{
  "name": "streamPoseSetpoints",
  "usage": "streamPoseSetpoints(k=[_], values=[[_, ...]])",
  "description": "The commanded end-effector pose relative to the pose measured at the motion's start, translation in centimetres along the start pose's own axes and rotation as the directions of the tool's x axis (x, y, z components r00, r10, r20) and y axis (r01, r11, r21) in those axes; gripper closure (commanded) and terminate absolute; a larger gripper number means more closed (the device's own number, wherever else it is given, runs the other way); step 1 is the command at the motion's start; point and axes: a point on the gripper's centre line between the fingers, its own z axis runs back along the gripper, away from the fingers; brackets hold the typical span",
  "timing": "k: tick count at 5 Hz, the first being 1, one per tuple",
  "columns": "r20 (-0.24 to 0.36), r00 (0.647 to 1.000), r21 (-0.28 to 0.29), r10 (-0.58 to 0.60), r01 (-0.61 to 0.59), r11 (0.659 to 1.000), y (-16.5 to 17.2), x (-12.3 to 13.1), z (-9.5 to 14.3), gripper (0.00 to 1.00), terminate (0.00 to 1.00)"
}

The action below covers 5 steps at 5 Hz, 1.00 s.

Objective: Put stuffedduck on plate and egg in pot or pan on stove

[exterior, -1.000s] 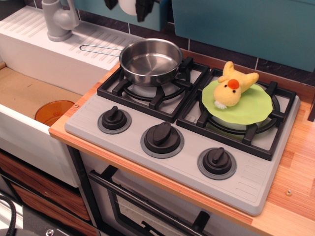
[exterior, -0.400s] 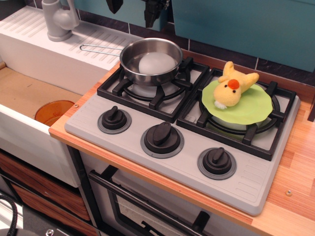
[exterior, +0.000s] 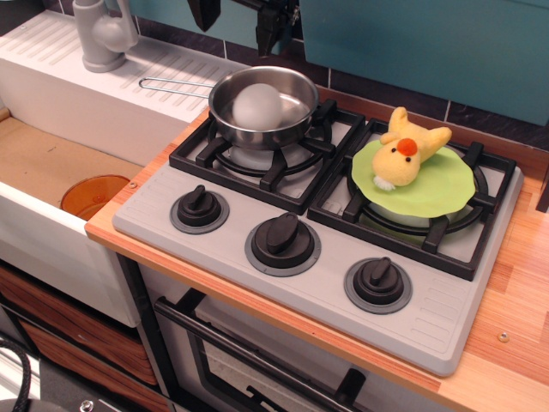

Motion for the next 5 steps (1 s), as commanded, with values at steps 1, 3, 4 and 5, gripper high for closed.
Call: streamPoseSetpoints(k=[1,3,4,5], values=[[0.018,0.999,-0.023,0.039,-0.039,0.999,-3.2,-0.9,3.3,0.0,0.0],[-0.003,0.994,-0.068,0.108,-0.108,0.992,-6.8,-2.4,5.4,0.0,0.0],[0.02,0.996,-0.069,0.089,-0.088,0.994,-7.1,-2.4,5.1,0.0,0.0],[0.004,0.995,-0.099,0.104,-0.103,0.99,-6.8,-1.8,4.6,0.0,1.0]])
